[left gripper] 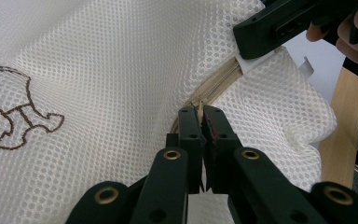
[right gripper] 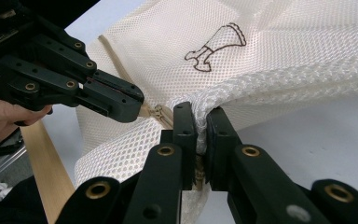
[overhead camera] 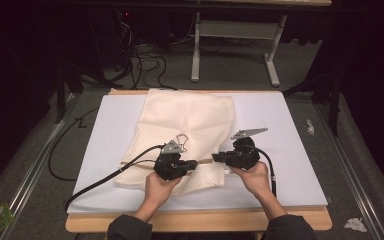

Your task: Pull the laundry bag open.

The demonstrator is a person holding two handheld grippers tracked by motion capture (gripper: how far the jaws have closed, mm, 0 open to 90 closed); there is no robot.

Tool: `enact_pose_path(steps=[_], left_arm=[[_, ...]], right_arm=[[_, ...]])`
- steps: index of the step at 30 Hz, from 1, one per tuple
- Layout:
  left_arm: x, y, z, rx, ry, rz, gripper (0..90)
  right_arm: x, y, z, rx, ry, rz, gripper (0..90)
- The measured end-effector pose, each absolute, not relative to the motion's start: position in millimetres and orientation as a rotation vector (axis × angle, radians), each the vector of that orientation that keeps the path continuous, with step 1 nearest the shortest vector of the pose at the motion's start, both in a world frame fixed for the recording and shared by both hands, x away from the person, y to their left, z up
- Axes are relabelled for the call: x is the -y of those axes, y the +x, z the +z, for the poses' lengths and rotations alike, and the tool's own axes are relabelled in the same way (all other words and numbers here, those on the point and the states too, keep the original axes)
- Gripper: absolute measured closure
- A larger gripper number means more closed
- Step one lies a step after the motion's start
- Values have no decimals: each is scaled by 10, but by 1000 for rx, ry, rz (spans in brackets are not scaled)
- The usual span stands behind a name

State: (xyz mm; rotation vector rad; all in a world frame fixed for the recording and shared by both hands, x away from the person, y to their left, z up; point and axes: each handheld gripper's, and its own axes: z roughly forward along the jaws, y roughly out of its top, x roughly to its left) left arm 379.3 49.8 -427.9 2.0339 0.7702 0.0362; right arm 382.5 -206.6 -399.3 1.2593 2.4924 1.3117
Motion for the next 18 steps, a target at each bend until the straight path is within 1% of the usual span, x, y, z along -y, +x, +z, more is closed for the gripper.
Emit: enact_pose_path(steps=[10,14,18], left_arm=[[-505,3795,-4279,-771,2031,32,872],[-495,3779,-4300,-765,2058,55,872],[-485,3780,-4325,-766,2062,45,872]], right_arm=[[2096,3813,-3995,-2491,1251,1320,862],[2098,3804,-4003,-2495,1245,1321,861],[2108,3791,-4016,-2496,1242,1315,862]])
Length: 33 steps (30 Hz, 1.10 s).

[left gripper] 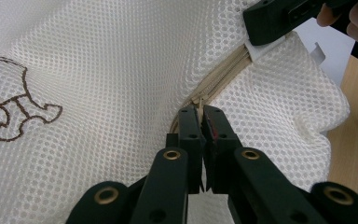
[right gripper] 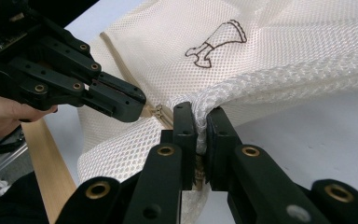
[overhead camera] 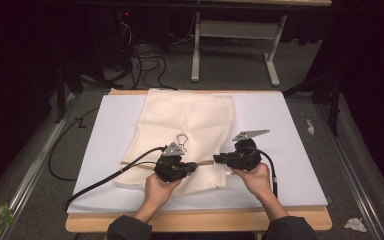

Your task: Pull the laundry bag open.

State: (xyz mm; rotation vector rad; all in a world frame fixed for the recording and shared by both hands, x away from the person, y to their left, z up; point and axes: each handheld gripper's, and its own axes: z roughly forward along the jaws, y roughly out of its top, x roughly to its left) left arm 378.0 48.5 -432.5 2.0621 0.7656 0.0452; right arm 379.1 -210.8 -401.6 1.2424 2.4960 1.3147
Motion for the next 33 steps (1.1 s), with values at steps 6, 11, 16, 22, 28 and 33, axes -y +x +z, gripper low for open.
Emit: enact_pose_path(steps=[6,11,16,22,28,33], left_arm=[[-499,3803,-4343,-786,2058,42,873],[-502,3793,-4344,-788,2057,48,872],[-507,3797,-4338,-788,2056,43,872],[-521,3793,-4342,-789,2051,28,873],[-541,3796,-4343,-795,2052,25,873],[-561,3801,-4326,-800,2044,23,873]], right_arm=[[2151,3788,-4006,-2489,1250,1321,862],[2167,3783,-4017,-2489,1246,1318,862],[2173,3782,-4020,-2492,1252,1316,862],[2187,3774,-4023,-2500,1244,1314,862],[2218,3766,-4025,-2497,1240,1320,862],[2285,3743,-4009,-2490,1247,1317,862]])
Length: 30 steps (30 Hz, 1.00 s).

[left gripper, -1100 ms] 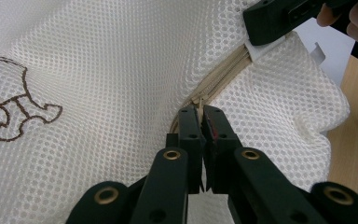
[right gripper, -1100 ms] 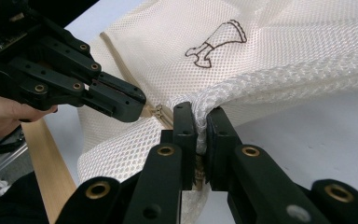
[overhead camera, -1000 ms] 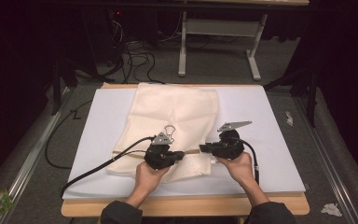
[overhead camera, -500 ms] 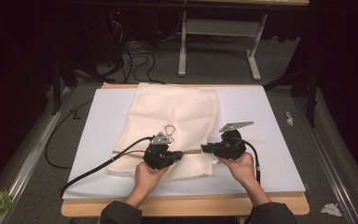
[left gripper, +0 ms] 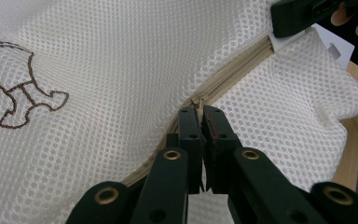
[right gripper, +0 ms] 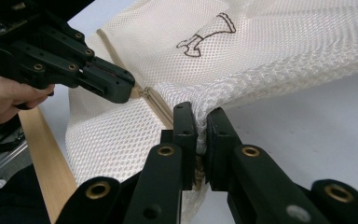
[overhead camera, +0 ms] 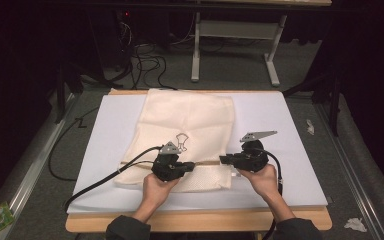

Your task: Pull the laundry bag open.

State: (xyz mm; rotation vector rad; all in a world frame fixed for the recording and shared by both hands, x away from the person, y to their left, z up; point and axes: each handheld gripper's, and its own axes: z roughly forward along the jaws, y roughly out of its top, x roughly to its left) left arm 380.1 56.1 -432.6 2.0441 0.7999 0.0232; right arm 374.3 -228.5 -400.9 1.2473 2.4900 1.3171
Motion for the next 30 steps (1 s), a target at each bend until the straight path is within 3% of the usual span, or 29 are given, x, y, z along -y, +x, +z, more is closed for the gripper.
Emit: enact_pose_path(steps=[30], left_arm=[[-858,3883,-4257,-875,2006,101,874]], right_arm=[[2399,3777,-4035,-2467,1276,1246,863]])
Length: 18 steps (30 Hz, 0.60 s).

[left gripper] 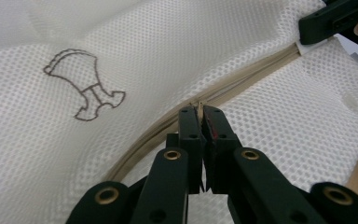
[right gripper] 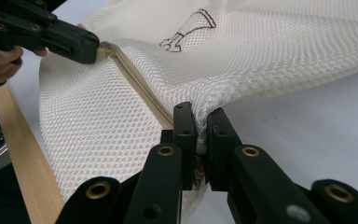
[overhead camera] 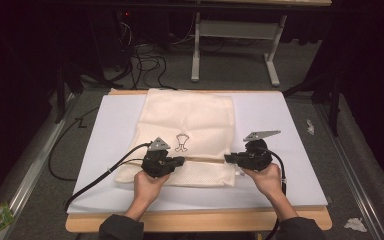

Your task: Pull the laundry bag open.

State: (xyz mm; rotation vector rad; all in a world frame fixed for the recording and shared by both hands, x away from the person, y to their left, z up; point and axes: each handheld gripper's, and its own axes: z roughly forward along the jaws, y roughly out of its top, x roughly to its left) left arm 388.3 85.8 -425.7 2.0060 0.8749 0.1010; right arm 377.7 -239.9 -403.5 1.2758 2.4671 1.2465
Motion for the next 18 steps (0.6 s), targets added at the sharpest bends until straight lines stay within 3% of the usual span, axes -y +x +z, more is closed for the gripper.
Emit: enact_pose_path(steps=[18], left_arm=[[-965,3847,-4130,-881,1982,161,874]], right_arm=[[2378,3841,-4026,-2423,1288,1214,863]])
